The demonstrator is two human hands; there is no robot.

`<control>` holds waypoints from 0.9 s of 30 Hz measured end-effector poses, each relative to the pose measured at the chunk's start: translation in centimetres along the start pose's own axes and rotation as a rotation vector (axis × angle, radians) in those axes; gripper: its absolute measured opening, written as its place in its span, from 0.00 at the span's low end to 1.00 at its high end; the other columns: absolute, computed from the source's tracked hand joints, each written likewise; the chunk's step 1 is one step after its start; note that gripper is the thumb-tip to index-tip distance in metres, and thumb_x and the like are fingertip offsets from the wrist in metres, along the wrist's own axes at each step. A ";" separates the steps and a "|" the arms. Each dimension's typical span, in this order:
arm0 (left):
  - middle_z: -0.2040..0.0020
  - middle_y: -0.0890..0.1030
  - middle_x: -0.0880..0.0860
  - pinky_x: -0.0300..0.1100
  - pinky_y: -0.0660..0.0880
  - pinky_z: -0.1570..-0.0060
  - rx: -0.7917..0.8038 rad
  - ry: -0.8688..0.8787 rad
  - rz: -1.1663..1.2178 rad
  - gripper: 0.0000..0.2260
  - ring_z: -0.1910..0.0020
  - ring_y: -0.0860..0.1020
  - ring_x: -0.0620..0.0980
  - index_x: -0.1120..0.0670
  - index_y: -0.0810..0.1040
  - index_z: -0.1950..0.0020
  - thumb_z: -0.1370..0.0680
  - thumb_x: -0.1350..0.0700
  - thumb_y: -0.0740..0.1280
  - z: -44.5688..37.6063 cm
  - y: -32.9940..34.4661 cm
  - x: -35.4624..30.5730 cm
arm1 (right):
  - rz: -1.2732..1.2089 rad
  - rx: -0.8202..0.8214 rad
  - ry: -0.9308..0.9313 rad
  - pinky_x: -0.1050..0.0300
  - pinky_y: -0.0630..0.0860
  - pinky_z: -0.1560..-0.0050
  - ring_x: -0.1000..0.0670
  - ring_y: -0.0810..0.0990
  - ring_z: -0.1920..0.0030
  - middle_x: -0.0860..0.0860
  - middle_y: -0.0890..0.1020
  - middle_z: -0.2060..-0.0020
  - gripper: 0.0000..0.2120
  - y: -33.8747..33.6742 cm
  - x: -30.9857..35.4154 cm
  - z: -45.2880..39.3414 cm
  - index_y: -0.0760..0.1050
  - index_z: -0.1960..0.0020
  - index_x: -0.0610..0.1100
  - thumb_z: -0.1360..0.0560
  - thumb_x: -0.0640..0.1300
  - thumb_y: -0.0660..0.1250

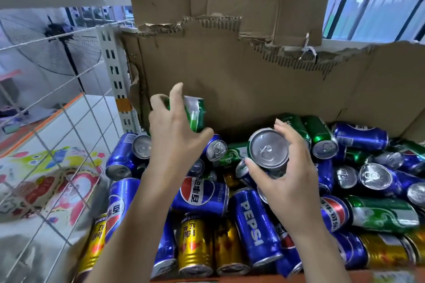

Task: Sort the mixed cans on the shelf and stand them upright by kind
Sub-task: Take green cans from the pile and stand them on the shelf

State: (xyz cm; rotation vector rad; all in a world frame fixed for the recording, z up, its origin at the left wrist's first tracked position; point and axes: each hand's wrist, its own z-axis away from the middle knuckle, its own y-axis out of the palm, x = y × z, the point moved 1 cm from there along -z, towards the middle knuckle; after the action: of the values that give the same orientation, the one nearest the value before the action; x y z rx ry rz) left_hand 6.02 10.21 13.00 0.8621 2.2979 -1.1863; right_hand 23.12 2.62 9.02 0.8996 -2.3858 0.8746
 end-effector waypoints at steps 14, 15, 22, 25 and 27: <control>0.44 0.68 0.55 0.27 0.63 0.43 0.167 0.354 0.520 0.29 0.41 0.67 0.39 0.53 0.69 0.42 0.40 0.58 0.77 13.0 3.4 -8.7 | 0.151 -0.233 0.185 0.61 0.67 0.35 0.52 0.69 0.34 0.54 0.70 0.36 0.31 -11.4 0.7 9.4 0.64 0.33 0.49 0.32 0.49 0.73; 0.44 0.68 0.55 0.28 0.64 0.43 0.206 0.368 0.528 0.28 0.41 0.68 0.43 0.54 0.70 0.43 0.40 0.57 0.77 13.8 4.4 -9.6 | 0.177 -0.245 0.201 0.61 0.67 0.36 0.51 0.70 0.35 0.52 0.71 0.37 0.30 -12.6 0.0 10.1 0.65 0.33 0.48 0.31 0.48 0.73; 0.41 0.68 0.46 0.29 0.66 0.43 0.435 0.443 0.535 0.28 0.41 0.69 0.43 0.49 0.66 0.43 0.37 0.53 0.78 21.1 12.5 -17.9 | 0.244 -0.308 0.352 0.62 0.67 0.38 0.51 0.71 0.37 0.51 0.72 0.40 0.28 -23.7 -7.2 15.9 0.67 0.35 0.47 0.32 0.47 0.72; 0.42 0.68 0.45 0.28 0.65 0.44 0.510 0.479 0.494 0.29 0.42 0.69 0.43 0.48 0.65 0.44 0.37 0.53 0.78 25.2 17.2 -23.2 | 0.309 -0.281 0.385 0.59 0.68 0.38 0.50 0.72 0.38 0.52 0.73 0.41 0.28 -30.7 -10.8 18.7 0.68 0.36 0.46 0.33 0.47 0.73; 0.43 0.69 0.45 0.23 0.62 0.46 0.561 0.512 0.493 0.29 0.44 0.69 0.42 0.48 0.66 0.43 0.37 0.54 0.78 28.0 20.1 -27.4 | 0.356 -0.262 0.404 0.61 0.68 0.39 0.48 0.72 0.39 0.51 0.74 0.42 0.27 -35.2 -13.0 20.3 0.68 0.36 0.45 0.32 0.48 0.72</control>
State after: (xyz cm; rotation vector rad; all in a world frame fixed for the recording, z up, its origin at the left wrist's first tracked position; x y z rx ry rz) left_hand 41.75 -13.28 2.54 1.9996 1.8977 -1.5112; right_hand 53.23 -26.67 1.30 0.1748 -2.2549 0.7560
